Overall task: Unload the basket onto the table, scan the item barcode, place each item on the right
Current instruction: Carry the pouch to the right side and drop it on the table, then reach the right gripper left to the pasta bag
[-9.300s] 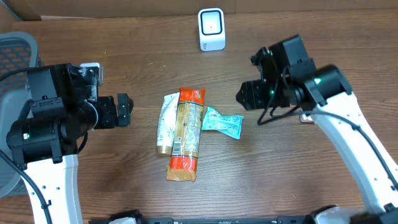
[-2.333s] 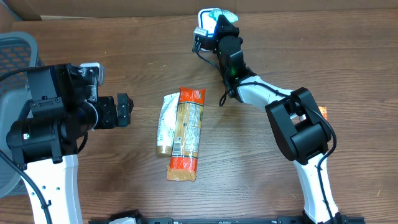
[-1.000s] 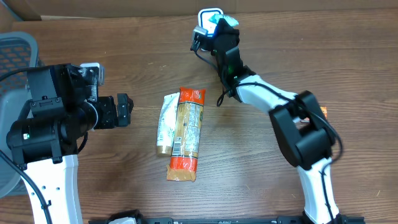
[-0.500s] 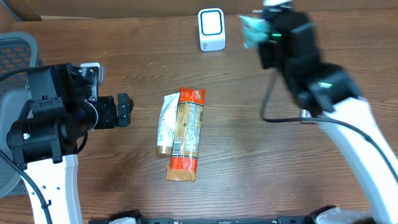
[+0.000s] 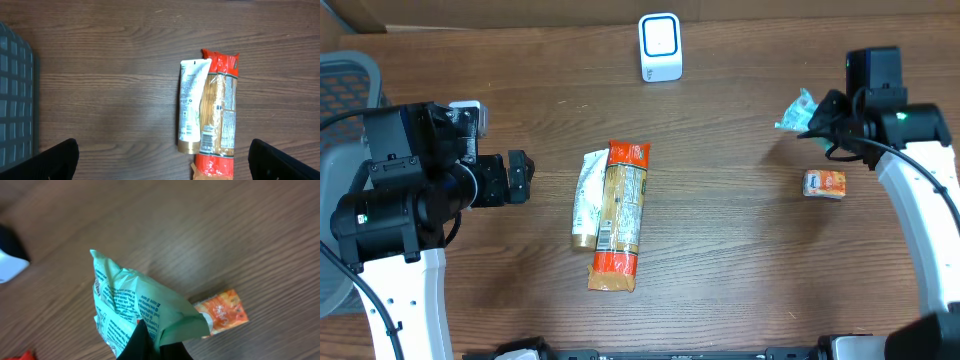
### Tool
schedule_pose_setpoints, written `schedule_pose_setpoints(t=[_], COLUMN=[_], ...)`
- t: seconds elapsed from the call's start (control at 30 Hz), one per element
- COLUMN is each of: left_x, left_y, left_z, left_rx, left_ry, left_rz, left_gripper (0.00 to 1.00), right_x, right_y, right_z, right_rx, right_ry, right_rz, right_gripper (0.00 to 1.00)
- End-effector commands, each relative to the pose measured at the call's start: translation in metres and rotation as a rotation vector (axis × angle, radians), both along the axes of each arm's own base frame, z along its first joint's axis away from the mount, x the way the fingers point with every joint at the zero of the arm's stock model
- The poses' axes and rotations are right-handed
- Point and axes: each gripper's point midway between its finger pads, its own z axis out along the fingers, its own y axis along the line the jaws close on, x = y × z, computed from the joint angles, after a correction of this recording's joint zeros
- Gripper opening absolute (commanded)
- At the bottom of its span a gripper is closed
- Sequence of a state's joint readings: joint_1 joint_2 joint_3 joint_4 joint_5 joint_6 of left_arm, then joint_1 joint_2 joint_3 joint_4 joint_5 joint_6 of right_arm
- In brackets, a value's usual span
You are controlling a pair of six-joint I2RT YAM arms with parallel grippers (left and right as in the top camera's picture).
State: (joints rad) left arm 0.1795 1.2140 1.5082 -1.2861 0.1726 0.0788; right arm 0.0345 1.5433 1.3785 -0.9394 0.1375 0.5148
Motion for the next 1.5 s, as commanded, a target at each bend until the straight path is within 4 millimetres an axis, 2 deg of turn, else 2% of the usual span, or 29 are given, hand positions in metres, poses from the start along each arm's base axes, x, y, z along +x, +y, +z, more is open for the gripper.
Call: schedule_pose_setpoints(t=[0.0, 0.03, 0.13, 0.37, 0.47, 0.7, 0.77, 0.87, 0.93, 1.13, 1.2, 1.33, 1.47], left_x=[0.002, 0.002, 0.002, 0.002, 0.003, 0.002, 0.003, 0.003, 0.003, 0.003, 0.002, 0.003, 0.003], left_y=[0.000, 0.000, 0.000, 0.000, 0.000, 0.000, 0.000, 0.000, 0.000, 0.000, 0.000, 0.000, 0.000], left_z=[0.006, 0.006, 0.006, 0.006, 0.006, 0.006, 0.006, 0.006, 0.006, 0.006, 0.006, 0.006, 0.006], left_rx=[0.000, 0.001, 0.000, 0.000, 0.000, 0.000, 0.000, 0.000, 0.000, 0.000, 0.000, 0.000, 0.000], left_ry=[-0.019, -0.019, -0.019, -0.019, -0.019, -0.019, -0.019, -0.019, -0.019, -0.019, -0.019, -0.019, -0.019], left_rz=[-0.011, -0.011, -0.011, -0.011, -0.011, -0.011, -0.011, -0.011, -0.011, -0.011, -0.011, -0.011, -0.011], left_gripper=[1.00, 1.00, 1.00, 1.00, 0.99, 1.00, 1.00, 1.00, 1.00, 0.99, 0.99, 1.00, 1.00], right_x=[-0.003, -0.004, -0.008, -0.026, -0.032, -0.035, -0.036, -0.032, -0.030, -0.021, -0.017, -0.010, -0.010], right_y=[-0.003, -0.009, -0.017, -0.037, -0.041, -0.041, -0.041, -0.041, -0.042, -0.042, -0.037, -0.007, 0.043], right_z=[-0.032, -0.046, -0.067, -0.108, -0.118, -0.121, -0.121, -0.116, -0.107, -0.062, -0.047, -0.026, -0.018], right_rx=[0.069, 0.070, 0.078, 0.073, 0.066, 0.060, 0.061, 0.061, 0.060, 0.056, 0.061, 0.127, 0.274], right_ry=[0.045, 0.054, 0.064, 0.095, 0.111, 0.118, 0.121, 0.112, 0.114, 0.112, 0.107, 0.090, 0.067], right_rz=[-0.041, -0.057, -0.095, -0.152, -0.164, -0.167, -0.166, -0.166, -0.166, -0.153, -0.099, 0.101, 0.299], right_gripper=[0.04, 0.04, 0.04, 0.04, 0.13, 0.22, 0.30, 0.54, 0.62, 0.68, 0.68, 0.72, 0.73])
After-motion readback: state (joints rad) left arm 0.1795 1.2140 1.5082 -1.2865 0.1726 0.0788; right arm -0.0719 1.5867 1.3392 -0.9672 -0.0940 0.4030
